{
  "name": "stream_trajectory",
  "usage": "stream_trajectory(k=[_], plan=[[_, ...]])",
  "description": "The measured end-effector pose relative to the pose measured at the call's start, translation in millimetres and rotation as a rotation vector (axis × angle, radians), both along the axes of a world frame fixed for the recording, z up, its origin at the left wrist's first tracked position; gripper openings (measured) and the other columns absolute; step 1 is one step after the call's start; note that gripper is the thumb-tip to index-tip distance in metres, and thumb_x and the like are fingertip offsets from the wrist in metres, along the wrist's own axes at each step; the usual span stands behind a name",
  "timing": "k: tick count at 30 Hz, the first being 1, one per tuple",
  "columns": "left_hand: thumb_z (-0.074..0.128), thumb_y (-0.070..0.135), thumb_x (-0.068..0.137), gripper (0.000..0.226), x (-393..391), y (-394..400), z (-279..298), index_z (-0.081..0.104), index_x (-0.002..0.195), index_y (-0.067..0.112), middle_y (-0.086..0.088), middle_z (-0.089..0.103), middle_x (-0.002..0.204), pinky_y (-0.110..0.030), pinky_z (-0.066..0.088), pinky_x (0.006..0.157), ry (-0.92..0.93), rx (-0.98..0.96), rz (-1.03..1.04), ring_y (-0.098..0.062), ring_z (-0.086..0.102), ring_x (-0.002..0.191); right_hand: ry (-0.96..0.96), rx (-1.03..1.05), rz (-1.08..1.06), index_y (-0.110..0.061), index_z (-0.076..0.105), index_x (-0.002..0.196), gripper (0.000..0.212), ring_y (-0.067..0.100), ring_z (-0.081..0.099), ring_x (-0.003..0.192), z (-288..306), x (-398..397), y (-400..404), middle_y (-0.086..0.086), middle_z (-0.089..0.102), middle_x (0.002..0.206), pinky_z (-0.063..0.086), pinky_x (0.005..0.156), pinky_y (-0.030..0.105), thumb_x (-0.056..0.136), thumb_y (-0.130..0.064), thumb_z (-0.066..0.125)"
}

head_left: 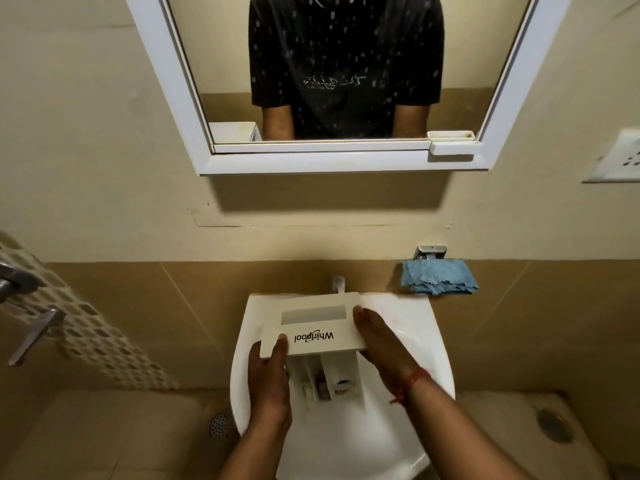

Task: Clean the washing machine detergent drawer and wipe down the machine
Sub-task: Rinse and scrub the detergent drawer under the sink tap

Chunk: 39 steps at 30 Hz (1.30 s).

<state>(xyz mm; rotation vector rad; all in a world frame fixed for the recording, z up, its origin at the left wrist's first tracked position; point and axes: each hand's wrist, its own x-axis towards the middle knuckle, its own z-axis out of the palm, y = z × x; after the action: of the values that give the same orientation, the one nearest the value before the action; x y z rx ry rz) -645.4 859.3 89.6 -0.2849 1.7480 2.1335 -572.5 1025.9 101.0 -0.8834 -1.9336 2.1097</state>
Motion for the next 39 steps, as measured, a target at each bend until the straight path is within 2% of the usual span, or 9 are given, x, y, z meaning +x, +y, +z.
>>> stream_trajectory(k=[5,10,15,18,23,26,31,35,39], plan=[[0.064,0.031,0.092,0.017,-0.7,1.7,12.3,0.059,0.106,0.038,0.004,0.072,0.107,-0.045,0.051,0.095,0.095,0.007,-0.055,-0.017,0.065,0.105,0.144,0.030,-0.173,-0.030,0.059,0.123,0.036,0.016,0.066,0.107,11.7,5.1,-19.5,-0.003,0.070,0.115,0.051,0.097,0.046,0.091,-0.047,0.057],[0.065,0.031,0.092,0.024,5.8,13.8,39.5,0.060,0.115,0.029,0.004,0.073,0.102,-0.041,0.055,0.088,0.197,-0.009,-0.106,-0.018,0.067,0.100,0.201,0.018,-0.255,-0.031,0.063,0.113,0.018,0.012,0.067,0.103,34.5,16.7,-12.4,-0.005,0.071,0.112,0.052,0.086,0.033,0.097,-0.029,0.055],[0.066,0.032,0.090,0.018,13.0,23.8,59.5,0.062,0.107,0.028,0.004,0.074,0.100,-0.044,0.055,0.090,0.226,0.017,-0.114,-0.018,0.069,0.098,0.195,0.076,-0.241,-0.039,0.060,0.112,0.030,0.014,0.064,0.109,55.3,21.2,2.7,-0.010,0.069,0.114,0.050,0.097,0.044,0.083,-0.047,0.057],[0.066,0.031,0.089,0.016,22.2,30.2,69.2,0.061,0.104,0.027,0.001,0.073,0.103,-0.045,0.055,0.091,0.214,-0.005,-0.107,-0.018,0.068,0.097,0.189,0.056,-0.235,-0.037,0.061,0.109,0.028,0.017,0.064,0.108,57.8,25.2,12.0,-0.006,0.069,0.113,0.049,0.099,0.051,0.083,-0.045,0.059],[0.068,0.044,0.078,0.025,35.2,39.7,83.9,0.062,0.098,0.032,0.004,0.073,0.102,-0.049,0.054,0.092,0.275,-0.002,-0.077,-0.019,0.069,0.098,0.263,0.048,-0.196,-0.031,0.060,0.106,0.012,0.017,0.066,0.104,70.6,34.0,27.4,-0.002,0.069,0.112,0.053,0.093,0.044,0.094,-0.031,0.059],[0.068,0.046,0.077,0.022,42.6,44.4,88.3,0.062,0.095,0.033,0.006,0.073,0.101,-0.050,0.052,0.095,0.300,-0.009,-0.056,-0.017,0.069,0.098,0.269,0.035,-0.159,-0.027,0.059,0.111,0.016,0.018,0.066,0.102,78.9,34.8,35.2,0.003,0.069,0.115,0.054,0.089,0.039,0.095,-0.028,0.058],[0.067,0.045,0.077,0.023,50.8,40.8,97.4,0.061,0.096,0.034,0.007,0.073,0.099,-0.046,0.054,0.092,0.332,0.007,-0.017,-0.015,0.069,0.097,0.308,0.063,-0.125,-0.027,0.061,0.108,0.017,0.021,0.068,0.101,87.7,35.6,36.6,0.001,0.071,0.108,0.054,0.091,0.046,0.092,-0.031,0.058],[0.067,0.037,0.083,0.019,46.1,33.2,101.6,0.061,0.099,0.029,0.006,0.073,0.096,-0.047,0.054,0.093,0.309,0.018,-0.012,-0.014,0.069,0.091,0.254,0.087,-0.113,-0.025,0.059,0.115,0.027,0.021,0.068,0.100,93.2,35.2,25.8,0.000,0.071,0.108,0.053,0.094,0.049,0.090,-0.036,0.058],[0.066,0.034,0.087,0.017,36.7,23.4,105.9,0.060,0.102,0.026,0.006,0.074,0.096,-0.045,0.054,0.093,0.312,0.048,-0.065,-0.014,0.069,0.090,0.270,0.094,-0.125,-0.026,0.059,0.109,0.016,0.020,0.067,0.100,107.6,31.2,16.9,0.000,0.071,0.108,0.054,0.093,0.046,0.094,-0.031,0.057]])
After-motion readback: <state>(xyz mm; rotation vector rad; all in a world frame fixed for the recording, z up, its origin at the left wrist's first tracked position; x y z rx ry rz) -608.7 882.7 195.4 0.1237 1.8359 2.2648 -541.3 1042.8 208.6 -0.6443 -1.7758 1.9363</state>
